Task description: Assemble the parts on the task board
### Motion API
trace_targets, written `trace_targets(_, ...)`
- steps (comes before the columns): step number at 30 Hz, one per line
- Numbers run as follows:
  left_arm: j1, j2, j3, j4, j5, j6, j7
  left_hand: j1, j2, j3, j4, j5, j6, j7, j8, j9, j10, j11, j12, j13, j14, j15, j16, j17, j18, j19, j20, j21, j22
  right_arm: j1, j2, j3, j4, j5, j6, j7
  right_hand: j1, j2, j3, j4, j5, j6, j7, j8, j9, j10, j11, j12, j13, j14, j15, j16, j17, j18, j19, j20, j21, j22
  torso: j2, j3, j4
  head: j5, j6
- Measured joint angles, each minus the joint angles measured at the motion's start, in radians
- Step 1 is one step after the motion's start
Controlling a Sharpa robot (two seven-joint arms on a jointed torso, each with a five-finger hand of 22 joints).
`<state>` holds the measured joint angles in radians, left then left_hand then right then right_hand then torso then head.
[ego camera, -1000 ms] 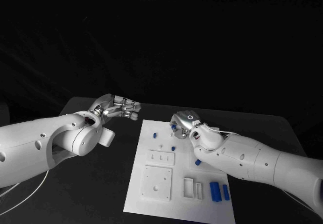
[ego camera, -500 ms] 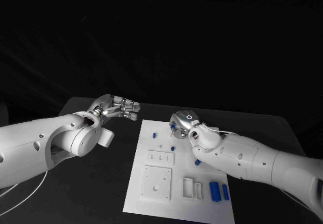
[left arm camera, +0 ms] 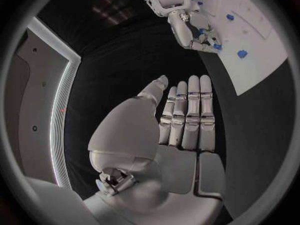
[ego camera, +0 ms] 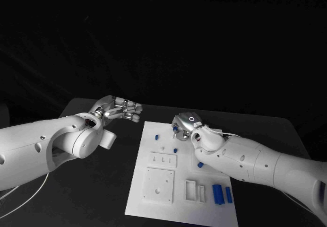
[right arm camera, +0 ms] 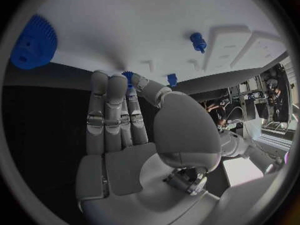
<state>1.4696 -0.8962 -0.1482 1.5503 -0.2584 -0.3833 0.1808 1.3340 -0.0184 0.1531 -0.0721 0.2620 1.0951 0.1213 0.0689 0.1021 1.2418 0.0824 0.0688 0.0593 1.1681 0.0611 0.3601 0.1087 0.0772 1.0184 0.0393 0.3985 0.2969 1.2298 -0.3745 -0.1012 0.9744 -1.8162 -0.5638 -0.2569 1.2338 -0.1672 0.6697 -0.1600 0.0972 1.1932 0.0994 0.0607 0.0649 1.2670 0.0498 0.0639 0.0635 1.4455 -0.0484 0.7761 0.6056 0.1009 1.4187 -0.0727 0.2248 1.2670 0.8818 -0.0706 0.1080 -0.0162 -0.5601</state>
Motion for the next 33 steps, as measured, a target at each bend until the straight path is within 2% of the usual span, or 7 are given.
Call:
trace_targets(7,0.0,-0.001,0.0,0.0,0.0,0.0,0.0,0.0,0.0,0.0,0.0,0.0,0.0,0.0,0.0,0.0,0.0,0.0,0.0,0.0,0.0,0.0,0.0,0.0,0.0,0.0,0.0,0.0,0.0,0.0,0.001,0.0,-0.004,0.019,-0.003,0.007,-0.003,-0.053,-0.014,0.023,0.002,-0.091,0.025,0.0,-0.002,-0.117,0.036,-0.003,-0.005,0.0,0.027,-0.018,-0.015,0.031,0.006,0.028,-0.027,-0.027,0.0,0.0,-0.0008,0.001,0.0)
trace_targets(9,0.0,-0.001,0.0,0.0,0.0,0.0,0.0,0.0,0.0,0.0,0.0,0.0,0.0,0.0,0.0,0.0,0.0,0.0,0.0,0.0,0.0,0.0,0.0,0.0,0.0,0.0,0.0,0.0,0.0,0.0,0.001,0.0,-0.004,0.026,-0.007,0.01,0.01,-0.066,-0.045,0.025,0.037,-0.11,0.029,0.0,-0.002,-0.15,0.044,-0.003,-0.005,-0.005,0.032,-0.028,-0.025,0.038,0.006,0.036,-0.042,-0.04,0.0,0.0,-0.0008,0.001,0.0)
trace_targets(18,0.0,-0.004,0.0,0.0,0.0,0.0,-0.001,0.0,0.0,0.0,0.0,0.0,0.0,0.0,0.0,0.0,0.0,0.0,0.0,0.0,0.0,0.0,0.0,0.0,0.0,0.0,0.0,0.0,0.0,0.0,-0.031,0.001,0.04,0.057,-0.037,0.02,0.014,-0.07,-0.093,0.051,0.069,-0.112,0.031,0.0,-0.002,-0.164,0.048,-0.003,-0.004,0.0,0.038,-0.032,-0.046,0.04,0.016,0.051,-0.071,-0.07,0.0,0.0007,-0.0019,0.001,0.001)
trace_targets(20,0.0,-0.006,0.0,0.0,0.0,0.0,-0.001,0.0,0.0,0.0,0.0,0.0,0.0,0.0,0.0,0.0,0.0,0.0,0.0,0.0,0.0,0.0,0.0,0.0,0.0,0.0,0.0,0.0,0.0,0.0,-0.049,0.005,0.063,0.063,-0.043,0.021,0.014,-0.07,-0.084,0.06,0.069,-0.111,0.03,0.0,-0.002,-0.148,0.041,-0.003,-0.004,0.0,0.038,-0.032,-0.046,0.04,0.02,0.048,-0.071,-0.07,0.0,0.0007,-0.0034,0.0,0.002)
trace_targets(27,0.0,-0.017,0.0,0.0,0.0,0.0,-0.001,0.0,0.0,0.0,0.0,0.0,0.0,0.0,0.0,0.0,0.0,0.0,0.0,0.0,0.0,0.0,0.0,0.0,0.0,0.0,0.0,0.0,0.0,0.013,-0.167,0.053,0.201,0.091,-0.05,0.019,0.003,-0.08,-0.047,0.072,0.05,-0.085,0.016,0.0,-0.001,-0.023,0.012,-0.003,-0.004,0.004,0.027,-0.001,-0.026,0.04,0.028,0.035,-0.066,-0.048,-0.003,0.005,-0.0142,0.002,0.01)
trace_targets(32,0.0,-0.021,0.0,-0.003,0.0,0.0,-0.001,0.0,0.0,0.003,-0.003,0.0,0.0,0.0,0.0,0.0,0.0,0.0,0.0,0.0,0.0,0.0,0.0,-0.001,0.0,0.0,0.0,0.0,0.001,0.031,-0.253,0.073,0.265,0.111,-0.028,0.013,0.012,-0.083,-0.134,0.072,0.035,-0.083,0.006,0.0,-0.001,0.151,-0.049,0.056,0.047,-0.006,-0.015,0.015,0.003,-0.018,0.023,-0.011,-0.066,-0.037,-0.006,0.0096,-0.0252,0.0,0.014)
trace_targets(33,0.0,-0.021,0.0,-0.003,0.0,0.0,-0.001,0.0,0.0,0.003,-0.003,0.0,0.0,0.0,0.0,0.0,0.0,0.0,0.0,0.0,0.0,0.0,0.0,-0.001,0.0,0.0,0.0,0.0,0.001,0.033,-0.264,0.075,0.27,0.115,-0.022,0.012,0.018,-0.076,-0.153,0.074,0.036,-0.081,0.004,0.0,-0.001,0.152,-0.05,0.077,0.077,-0.008,-0.02,0.02,0.014,-0.03,0.023,-0.019,-0.066,-0.033,-0.007,0.0107,-0.0273,-0.001,0.016)
